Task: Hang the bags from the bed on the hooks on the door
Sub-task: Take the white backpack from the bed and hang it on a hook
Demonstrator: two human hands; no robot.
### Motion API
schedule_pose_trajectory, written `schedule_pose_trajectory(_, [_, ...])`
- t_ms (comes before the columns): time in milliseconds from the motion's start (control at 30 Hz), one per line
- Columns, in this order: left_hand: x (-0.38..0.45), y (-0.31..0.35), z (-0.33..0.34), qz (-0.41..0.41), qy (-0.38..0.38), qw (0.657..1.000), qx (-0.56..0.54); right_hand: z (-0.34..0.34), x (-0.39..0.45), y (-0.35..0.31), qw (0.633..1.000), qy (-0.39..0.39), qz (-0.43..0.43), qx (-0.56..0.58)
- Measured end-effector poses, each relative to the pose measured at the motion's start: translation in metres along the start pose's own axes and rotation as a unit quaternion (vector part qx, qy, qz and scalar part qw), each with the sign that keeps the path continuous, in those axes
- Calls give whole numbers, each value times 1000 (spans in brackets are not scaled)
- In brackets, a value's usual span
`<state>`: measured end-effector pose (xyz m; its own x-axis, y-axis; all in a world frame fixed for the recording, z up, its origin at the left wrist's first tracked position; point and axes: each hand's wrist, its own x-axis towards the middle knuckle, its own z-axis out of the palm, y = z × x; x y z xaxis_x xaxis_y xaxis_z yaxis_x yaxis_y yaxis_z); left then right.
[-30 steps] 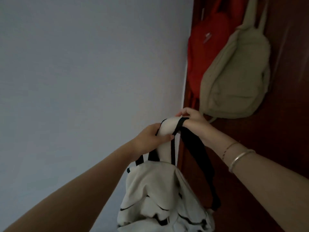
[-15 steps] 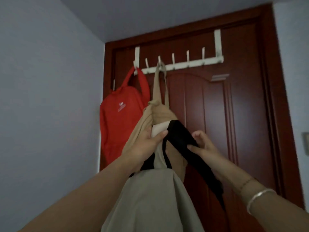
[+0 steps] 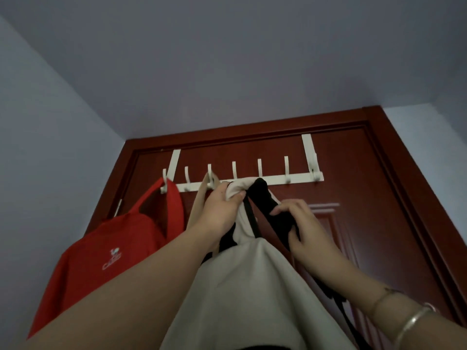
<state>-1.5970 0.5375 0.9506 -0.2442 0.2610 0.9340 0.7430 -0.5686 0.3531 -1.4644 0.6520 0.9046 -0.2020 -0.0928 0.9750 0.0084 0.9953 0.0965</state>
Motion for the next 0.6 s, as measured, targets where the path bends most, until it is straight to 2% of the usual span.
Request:
schedule_pose_trajectory(100, [32, -17, 8, 33, 10, 999, 40, 9, 20, 29, 997, -35, 7, -74])
schedule_pose_trajectory(200, [61, -28, 16, 64, 10, 995, 75, 16, 47, 48, 995, -21, 25, -93])
schedule_pose_trajectory(367, [135, -33, 29, 64, 20, 997, 32, 25, 116, 67, 992, -2, 65, -107])
schedule_pose_trajectory(433, [162, -35, 30, 74, 31, 996, 45, 30, 142, 69, 988, 2, 83, -127])
schedule_pose_trajectory(533, [192, -42, 33, 116, 39, 987, 108, 38, 177, 71, 973, -6, 126, -191])
schedule_pose_trajectory(600, [202, -48, 38, 130, 61, 963, 228, 42, 195, 71, 965, -50, 158, -204])
